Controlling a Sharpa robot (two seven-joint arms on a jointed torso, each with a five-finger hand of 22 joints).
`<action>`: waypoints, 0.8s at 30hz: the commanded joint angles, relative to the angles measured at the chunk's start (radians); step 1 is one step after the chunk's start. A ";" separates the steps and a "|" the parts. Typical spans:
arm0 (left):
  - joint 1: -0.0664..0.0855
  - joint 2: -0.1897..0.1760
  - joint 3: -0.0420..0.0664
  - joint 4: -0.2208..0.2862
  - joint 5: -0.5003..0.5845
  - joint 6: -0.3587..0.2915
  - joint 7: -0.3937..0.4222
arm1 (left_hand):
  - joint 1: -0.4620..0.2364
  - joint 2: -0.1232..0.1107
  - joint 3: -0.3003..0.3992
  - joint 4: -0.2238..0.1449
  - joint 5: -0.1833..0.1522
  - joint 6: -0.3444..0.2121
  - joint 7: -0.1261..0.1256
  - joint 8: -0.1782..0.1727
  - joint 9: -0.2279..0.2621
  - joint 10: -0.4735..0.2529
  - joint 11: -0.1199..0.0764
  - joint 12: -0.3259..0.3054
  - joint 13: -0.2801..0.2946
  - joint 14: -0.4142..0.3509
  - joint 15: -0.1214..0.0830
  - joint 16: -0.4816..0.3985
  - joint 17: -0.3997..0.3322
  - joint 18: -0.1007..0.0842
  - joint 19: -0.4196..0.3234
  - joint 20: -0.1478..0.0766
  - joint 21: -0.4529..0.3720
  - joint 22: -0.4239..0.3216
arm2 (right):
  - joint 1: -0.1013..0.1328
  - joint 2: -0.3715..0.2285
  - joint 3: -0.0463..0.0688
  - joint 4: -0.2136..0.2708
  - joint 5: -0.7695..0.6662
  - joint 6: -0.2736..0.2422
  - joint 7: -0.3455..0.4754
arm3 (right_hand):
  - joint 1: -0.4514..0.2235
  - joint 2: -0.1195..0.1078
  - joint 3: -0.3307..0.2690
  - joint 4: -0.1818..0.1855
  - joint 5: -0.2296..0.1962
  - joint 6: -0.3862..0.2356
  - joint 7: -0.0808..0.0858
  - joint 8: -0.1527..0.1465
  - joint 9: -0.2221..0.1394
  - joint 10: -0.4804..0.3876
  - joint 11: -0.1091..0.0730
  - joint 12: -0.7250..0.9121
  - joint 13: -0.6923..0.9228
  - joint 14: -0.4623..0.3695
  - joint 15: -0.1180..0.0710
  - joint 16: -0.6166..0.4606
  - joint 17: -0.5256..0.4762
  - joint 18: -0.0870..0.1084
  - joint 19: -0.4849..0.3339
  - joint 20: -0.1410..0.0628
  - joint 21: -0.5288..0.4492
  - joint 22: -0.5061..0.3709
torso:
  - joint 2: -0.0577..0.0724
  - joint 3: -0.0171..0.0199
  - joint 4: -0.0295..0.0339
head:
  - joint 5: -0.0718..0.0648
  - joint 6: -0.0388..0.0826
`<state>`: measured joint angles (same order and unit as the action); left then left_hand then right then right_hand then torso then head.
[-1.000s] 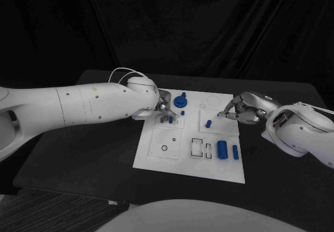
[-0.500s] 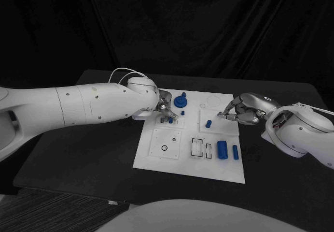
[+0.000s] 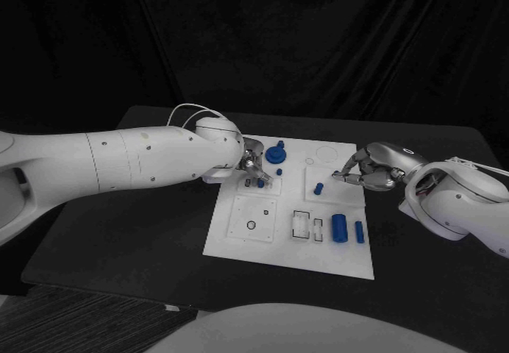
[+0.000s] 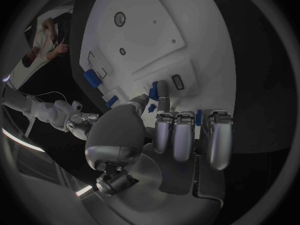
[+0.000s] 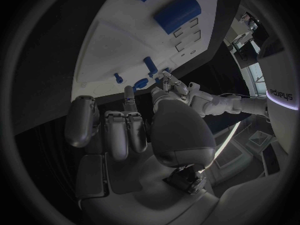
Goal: Assemble the parts on the task board
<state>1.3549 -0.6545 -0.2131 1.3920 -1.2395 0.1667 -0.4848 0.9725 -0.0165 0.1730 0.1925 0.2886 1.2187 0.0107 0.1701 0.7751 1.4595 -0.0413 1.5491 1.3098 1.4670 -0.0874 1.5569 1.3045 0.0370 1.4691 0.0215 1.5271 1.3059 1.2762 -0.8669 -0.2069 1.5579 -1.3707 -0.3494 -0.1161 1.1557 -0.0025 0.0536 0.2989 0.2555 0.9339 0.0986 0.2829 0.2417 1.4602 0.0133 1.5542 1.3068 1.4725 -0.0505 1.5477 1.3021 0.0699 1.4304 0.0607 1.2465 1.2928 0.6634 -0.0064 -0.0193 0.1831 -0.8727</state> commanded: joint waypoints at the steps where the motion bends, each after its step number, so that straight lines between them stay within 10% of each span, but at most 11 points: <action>1: -0.002 0.001 0.001 0.000 0.003 0.017 0.021 | 0.015 -0.002 0.014 -0.025 0.029 0.013 -0.003 -0.012 0.021 0.111 -0.011 0.022 0.261 0.104 -0.009 0.014 0.266 -0.018 0.057 -0.003 -0.013 0.213 | -0.003 0.001 0.001 -0.001 -0.002 0.008 -0.021 | 0.020 0.009 -0.004 -0.013 0.017 -0.012 -0.004 0.021 0.016 0.111 0.004 0.017 0.264 0.083 0.003 -0.017 0.212 0.006 -0.009 0.002 -0.018 0.176 | 0.000 -0.0005 0.0005 | 0.001 0.000; 14: -0.002 0.001 0.001 -0.003 0.003 0.034 0.024 | 0.014 -0.018 0.012 -0.028 0.114 0.003 -0.002 -0.020 0.035 0.111 -0.011 0.022 0.261 0.104 -0.009 0.014 0.266 -0.017 0.054 -0.004 -0.017 0.211 | -0.004 0.000 0.001 -0.001 -0.002 0.018 -0.026 | 0.021 0.009 -0.004 -0.012 0.017 -0.013 -0.004 0.021 0.016 0.111 0.004 0.017 0.264 0.082 0.003 -0.019 0.210 0.007 -0.010 0.002 -0.022 0.175 | 0.000 -0.0002 0.0007 | 0.001 0.000; 20: -0.002 0.002 0.001 -0.006 0.003 0.039 0.030 | 0.043 -0.027 0.045 -0.054 0.205 -0.003 -0.005 -0.027 0.043 0.111 -0.013 0.022 0.261 0.104 -0.011 0.014 0.266 -0.017 0.054 -0.006 -0.019 0.211 | -0.004 0.001 0.001 -0.001 -0.002 0.021 -0.027 | 0.023 0.009 -0.004 -0.013 0.018 -0.013 -0.004 0.022 0.017 0.111 0.005 0.017 0.264 0.081 0.003 -0.021 0.207 0.008 -0.012 0.002 -0.025 0.174 | 0.000 -0.0005 0.0003 | 0.002 0.000; 24: -0.003 0.004 0.001 -0.008 0.020 0.036 0.035 | 0.070 -0.060 0.215 -0.104 0.059 -0.010 -0.010 -0.041 0.044 0.111 -0.008 0.022 0.261 0.104 -0.016 0.014 0.266 -0.016 0.053 -0.014 -0.022 0.212 | -0.005 0.001 0.001 -0.001 -0.002 0.023 -0.029 | 0.023 0.009 -0.004 -0.013 0.019 -0.013 -0.004 0.022 0.017 0.111 0.005 0.017 0.264 0.081 0.003 -0.022 0.206 0.008 -0.012 0.002 -0.027 0.174 | 0.000 0.0000 0.0009 | 0.003 0.000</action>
<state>1.3545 -0.6528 -0.2124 1.3840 -1.2377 0.1901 -0.4732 1.0184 -0.0721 0.3495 0.0846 0.3599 1.2183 0.0110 0.1470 0.8041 1.4629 -0.0444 1.5491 1.3098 1.4669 -0.0876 1.5569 1.3045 0.0371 1.4692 0.0208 1.5193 1.3059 1.2743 -0.8661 -0.2069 1.5572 -1.3707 -0.3348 -0.1241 1.1558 -0.0024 0.0536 0.2988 0.2555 0.9339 0.0986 0.2831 0.2425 1.4602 0.0134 1.5542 1.3068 1.4725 -0.0505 1.5372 1.3021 0.0700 1.4211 0.0618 1.2333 1.2929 0.6635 -0.0066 -0.0184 0.1848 -0.8727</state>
